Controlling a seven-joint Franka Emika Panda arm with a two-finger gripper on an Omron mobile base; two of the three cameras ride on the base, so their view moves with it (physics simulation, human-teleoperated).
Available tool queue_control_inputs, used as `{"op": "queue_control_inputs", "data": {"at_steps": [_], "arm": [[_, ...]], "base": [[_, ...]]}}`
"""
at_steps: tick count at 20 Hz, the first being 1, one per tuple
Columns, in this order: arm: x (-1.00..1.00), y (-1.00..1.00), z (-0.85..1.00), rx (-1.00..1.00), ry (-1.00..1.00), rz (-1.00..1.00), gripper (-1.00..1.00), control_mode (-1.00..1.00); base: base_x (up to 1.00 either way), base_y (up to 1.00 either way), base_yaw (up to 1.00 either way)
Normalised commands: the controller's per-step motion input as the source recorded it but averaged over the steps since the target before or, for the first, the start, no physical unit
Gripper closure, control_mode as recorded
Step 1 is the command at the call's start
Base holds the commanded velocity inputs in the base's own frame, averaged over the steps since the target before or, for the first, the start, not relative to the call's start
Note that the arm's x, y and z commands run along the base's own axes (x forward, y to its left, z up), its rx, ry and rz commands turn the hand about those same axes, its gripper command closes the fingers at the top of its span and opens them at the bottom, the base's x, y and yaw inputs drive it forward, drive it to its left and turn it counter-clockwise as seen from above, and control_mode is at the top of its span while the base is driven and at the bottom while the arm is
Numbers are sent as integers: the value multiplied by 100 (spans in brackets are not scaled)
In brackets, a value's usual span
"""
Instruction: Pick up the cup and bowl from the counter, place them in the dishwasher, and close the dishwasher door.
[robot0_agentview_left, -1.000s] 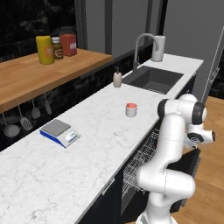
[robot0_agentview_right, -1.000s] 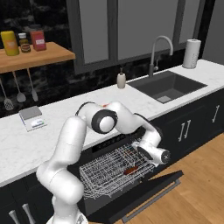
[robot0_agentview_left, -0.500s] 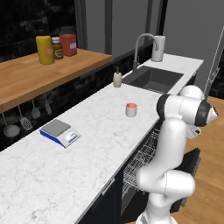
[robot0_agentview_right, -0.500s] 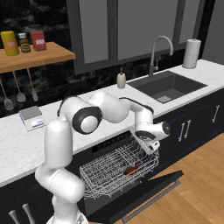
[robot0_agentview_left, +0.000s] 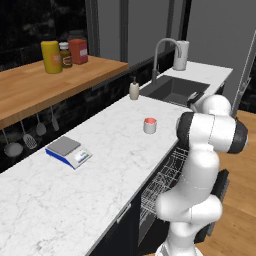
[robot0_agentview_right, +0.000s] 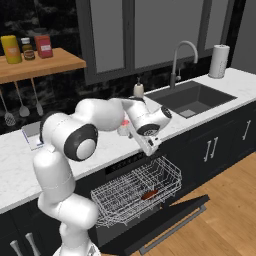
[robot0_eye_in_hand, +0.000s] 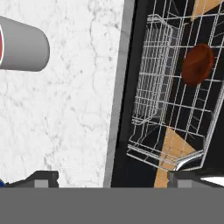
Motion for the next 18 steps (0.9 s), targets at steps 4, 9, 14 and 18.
{"op": "queue_control_inputs", "data": {"at_steps": [4, 9, 14, 18], "arm": [[71, 62, 17, 2, 7, 0, -100, -100], [89, 22, 0, 0, 4, 0, -100, -100], [73, 0, 0, 0, 4, -3, -100, -100], [56, 1, 0, 0, 0, -5, -100, -100]], "base": [[0, 0, 0], [0, 0, 0], [0, 0, 0], [0, 0, 0]]}}
